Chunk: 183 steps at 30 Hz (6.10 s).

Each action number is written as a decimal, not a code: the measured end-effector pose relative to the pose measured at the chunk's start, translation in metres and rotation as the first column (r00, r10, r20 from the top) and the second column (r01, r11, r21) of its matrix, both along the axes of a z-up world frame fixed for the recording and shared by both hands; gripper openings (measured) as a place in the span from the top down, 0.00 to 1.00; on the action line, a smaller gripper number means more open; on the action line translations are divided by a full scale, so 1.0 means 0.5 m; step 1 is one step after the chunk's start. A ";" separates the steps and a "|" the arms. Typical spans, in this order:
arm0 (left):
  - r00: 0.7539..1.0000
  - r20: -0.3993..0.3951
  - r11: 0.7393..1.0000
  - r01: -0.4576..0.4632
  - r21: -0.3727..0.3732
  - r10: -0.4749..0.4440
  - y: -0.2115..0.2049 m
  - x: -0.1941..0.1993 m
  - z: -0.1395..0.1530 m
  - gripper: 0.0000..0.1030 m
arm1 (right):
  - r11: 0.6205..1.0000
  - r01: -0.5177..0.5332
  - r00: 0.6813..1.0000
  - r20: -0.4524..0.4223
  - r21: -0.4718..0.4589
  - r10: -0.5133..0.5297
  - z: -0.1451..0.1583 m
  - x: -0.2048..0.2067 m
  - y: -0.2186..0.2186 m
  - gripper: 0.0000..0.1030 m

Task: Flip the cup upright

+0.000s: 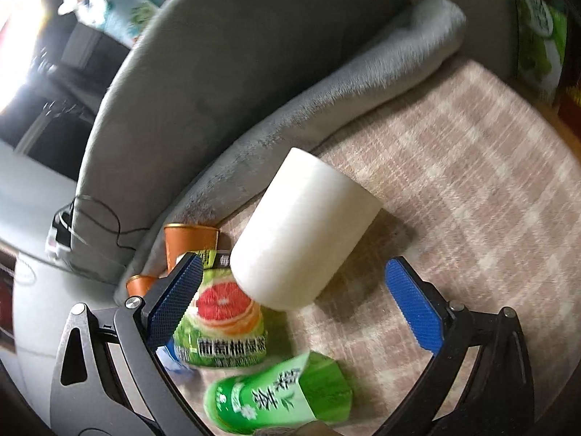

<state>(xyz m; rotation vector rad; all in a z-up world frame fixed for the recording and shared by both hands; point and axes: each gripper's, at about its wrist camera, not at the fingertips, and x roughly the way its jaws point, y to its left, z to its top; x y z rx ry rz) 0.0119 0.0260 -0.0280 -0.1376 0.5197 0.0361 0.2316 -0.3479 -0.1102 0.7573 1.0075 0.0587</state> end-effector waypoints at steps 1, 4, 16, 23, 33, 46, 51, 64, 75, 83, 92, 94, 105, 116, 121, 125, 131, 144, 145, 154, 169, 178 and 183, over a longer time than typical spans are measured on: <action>1.000 -0.004 1.000 0.000 -0.001 0.000 0.002 0.001 -0.002 0.18 | 1.000 0.005 1.000 -0.013 0.016 -0.005 -0.006 0.009 -0.001 0.02; 1.000 -0.023 1.000 -0.001 -0.011 0.001 0.007 0.004 -0.009 0.18 | 0.998 0.021 0.998 -0.062 0.056 -0.017 -0.027 0.035 -0.002 0.06; 0.997 -0.073 1.000 0.000 -0.028 -0.002 0.013 0.011 -0.026 0.18 | 0.996 0.005 0.995 -0.097 0.089 0.004 -0.064 0.091 0.032 0.18; 0.996 -0.089 0.999 0.005 -0.035 -0.009 0.015 0.014 -0.032 0.18 | 0.999 -0.024 0.998 -0.051 0.042 0.027 -0.055 0.079 0.041 0.19; 0.996 -0.090 0.999 0.010 -0.033 -0.013 0.013 0.016 -0.033 0.18 | 0.999 -0.035 0.997 0.069 -0.024 0.037 0.007 0.035 0.015 0.21; 0.995 -0.095 0.999 0.003 -0.046 -0.008 0.018 0.011 -0.034 0.18 | 0.975 -0.224 0.957 0.186 -0.007 0.221 0.097 -0.081 0.074 0.21; 0.992 -0.120 0.997 0.017 -0.075 -0.026 0.027 0.013 -0.039 0.18 | 0.934 -0.354 0.907 0.228 -0.037 0.353 0.133 -0.149 0.131 0.21; 0.983 -0.175 0.990 0.024 -0.142 -0.049 0.046 0.013 -0.054 0.18 | 0.768 -0.633 0.754 0.144 -0.100 0.640 0.075 -0.253 0.349 0.21; 0.956 -0.266 0.972 0.066 -0.225 -0.126 0.048 0.030 -0.085 0.18 | 0.727 -0.666 0.731 0.053 -0.166 0.681 0.013 -0.283 0.421 0.21; 0.930 -0.312 0.948 0.094 -0.303 -0.192 0.042 0.045 -0.099 0.18 | 0.706 -0.678 0.716 0.032 -0.202 0.697 0.005 -0.285 0.424 0.18; 0.862 -0.390 0.916 0.181 -0.357 -0.323 0.001 0.075 -0.115 0.18 | 0.699 -0.635 0.715 0.092 -0.329 0.693 0.052 -0.322 0.382 0.17; 0.841 -0.409 0.906 0.199 -0.374 -0.354 -0.011 0.085 -0.120 0.18 | 0.712 -0.606 0.733 0.099 -0.355 0.673 0.058 -0.330 0.360 0.17; 0.759 -0.471 0.867 0.243 -0.434 -0.449 -0.060 0.139 -0.140 0.19 | 0.785 -0.463 0.827 0.118 -0.412 0.550 0.075 -0.347 0.233 0.17; 0.711 -0.512 0.845 0.222 -0.486 -0.481 -0.068 0.183 -0.164 0.20 | 0.809 -0.421 0.856 0.116 -0.411 0.504 0.067 -0.350 0.200 0.17; 0.695 -0.521 0.836 0.218 -0.504 -0.495 -0.073 0.201 -0.173 0.23 | 0.817 -0.408 0.865 0.114 -0.408 0.489 0.060 -0.346 0.198 0.17; 0.677 -0.536 0.833 0.217 -0.509 -0.504 -0.078 0.211 -0.184 0.29 | 0.822 -0.399 0.871 0.112 -0.406 0.478 0.057 -0.343 0.194 0.17; 0.683 -0.530 0.835 0.225 -0.501 -0.502 -0.077 0.206 -0.181 0.29 | 0.827 -0.390 0.876 0.112 -0.404 0.468 0.055 -0.342 0.188 0.17; 0.745 -0.473 0.862 0.272 -0.428 -0.470 -0.081 0.173 -0.138 0.29 | 0.827 -0.386 0.876 0.118 -0.409 0.468 0.062 -0.346 0.191 0.17; 0.751 -0.467 0.864 0.275 -0.421 -0.467 -0.081 0.172 -0.134 0.29 | 0.827 -0.387 0.876 0.119 -0.409 0.468 0.062 -0.346 0.191 0.17; 0.797 -0.422 0.888 0.293 -0.354 -0.431 -0.093 0.156 -0.111 0.29 | 0.827 -0.385 0.876 0.120 -0.409 0.467 0.063 -0.347 0.194 0.17; 0.859 -0.360 0.929 0.309 -0.203 -0.364 -0.114 0.150 -0.093 0.29 | 0.827 -0.385 0.876 0.121 -0.410 0.467 0.065 -0.347 0.193 0.17; 0.903 -0.289 0.947 0.315 -0.060 -0.318 -0.141 0.141 -0.085 0.30 | 0.829 -0.380 0.877 0.125 -0.412 0.464 0.065 -0.347 0.193 0.17; 0.904 -0.288 0.946 0.323 -0.027 -0.317 -0.150 0.137 -0.091 0.33 | 0.826 -0.379 0.876 0.128 -0.417 0.465 0.068 -0.345 0.191 0.17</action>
